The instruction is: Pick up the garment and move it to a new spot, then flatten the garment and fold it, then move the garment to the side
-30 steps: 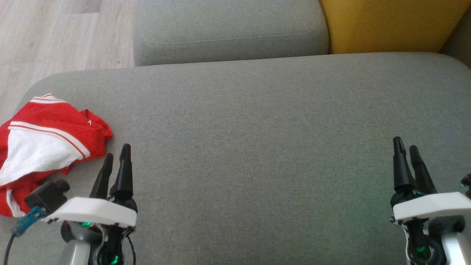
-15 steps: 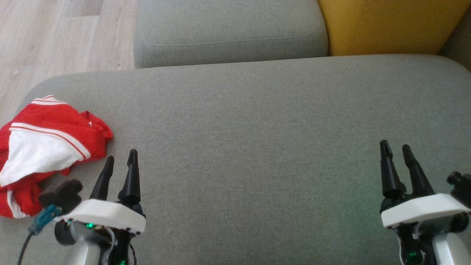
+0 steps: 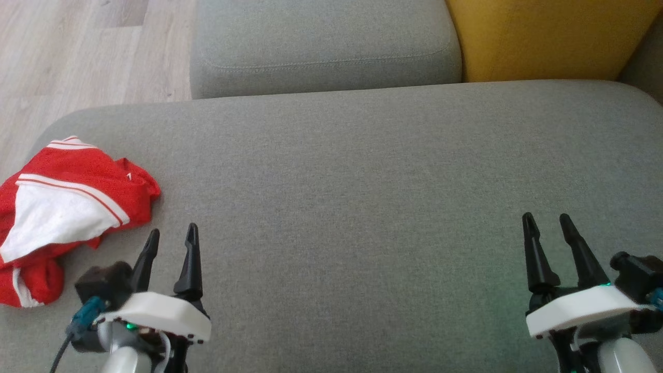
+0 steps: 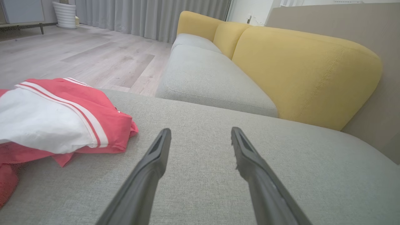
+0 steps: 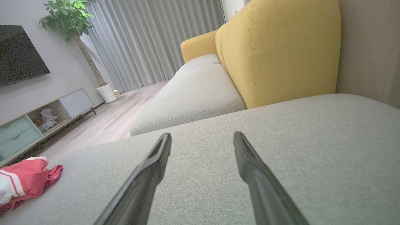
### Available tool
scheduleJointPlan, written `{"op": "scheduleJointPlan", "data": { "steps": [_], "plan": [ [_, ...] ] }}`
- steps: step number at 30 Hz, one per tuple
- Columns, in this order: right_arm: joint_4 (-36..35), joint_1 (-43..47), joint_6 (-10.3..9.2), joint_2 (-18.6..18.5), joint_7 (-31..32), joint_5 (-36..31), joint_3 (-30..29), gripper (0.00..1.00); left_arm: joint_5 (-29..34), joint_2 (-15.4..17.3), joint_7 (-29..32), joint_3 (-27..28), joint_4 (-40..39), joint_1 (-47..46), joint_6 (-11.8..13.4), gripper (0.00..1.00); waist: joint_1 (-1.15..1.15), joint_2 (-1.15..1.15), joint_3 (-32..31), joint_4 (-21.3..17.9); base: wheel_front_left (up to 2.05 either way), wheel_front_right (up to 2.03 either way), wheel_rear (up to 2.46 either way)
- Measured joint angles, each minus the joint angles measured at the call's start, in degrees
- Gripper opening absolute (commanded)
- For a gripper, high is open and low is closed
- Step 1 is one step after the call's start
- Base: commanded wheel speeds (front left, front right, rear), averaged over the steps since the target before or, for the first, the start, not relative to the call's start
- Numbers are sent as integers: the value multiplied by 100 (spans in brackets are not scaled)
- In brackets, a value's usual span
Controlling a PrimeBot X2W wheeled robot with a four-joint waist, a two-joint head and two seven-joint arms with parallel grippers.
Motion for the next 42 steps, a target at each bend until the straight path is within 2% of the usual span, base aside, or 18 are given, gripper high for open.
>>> {"op": "scheduleJointPlan", "data": {
  "steps": [4,29,34,42],
  "plan": [
    [0,16,0,8,-37,-254,-10,100,221,18,-57,-98,33,61,78,100,0,0,-7,14,0,0,0],
    [-78,265,1,165,-109,-1545,-37,100,1267,29,-459,-297,394,113,129,100,0,0,-44,57,0,0,0],
    [-77,277,1,199,-108,-1685,-115,100,1432,16,-530,-298,444,113,175,100,0,0,-47,66,0,0,0],
    [-77,279,1,288,-100,-1579,-213,100,1348,-29,-530,-279,535,114,167,100,0,0,-39,63,0,0,0]
  ]
}}
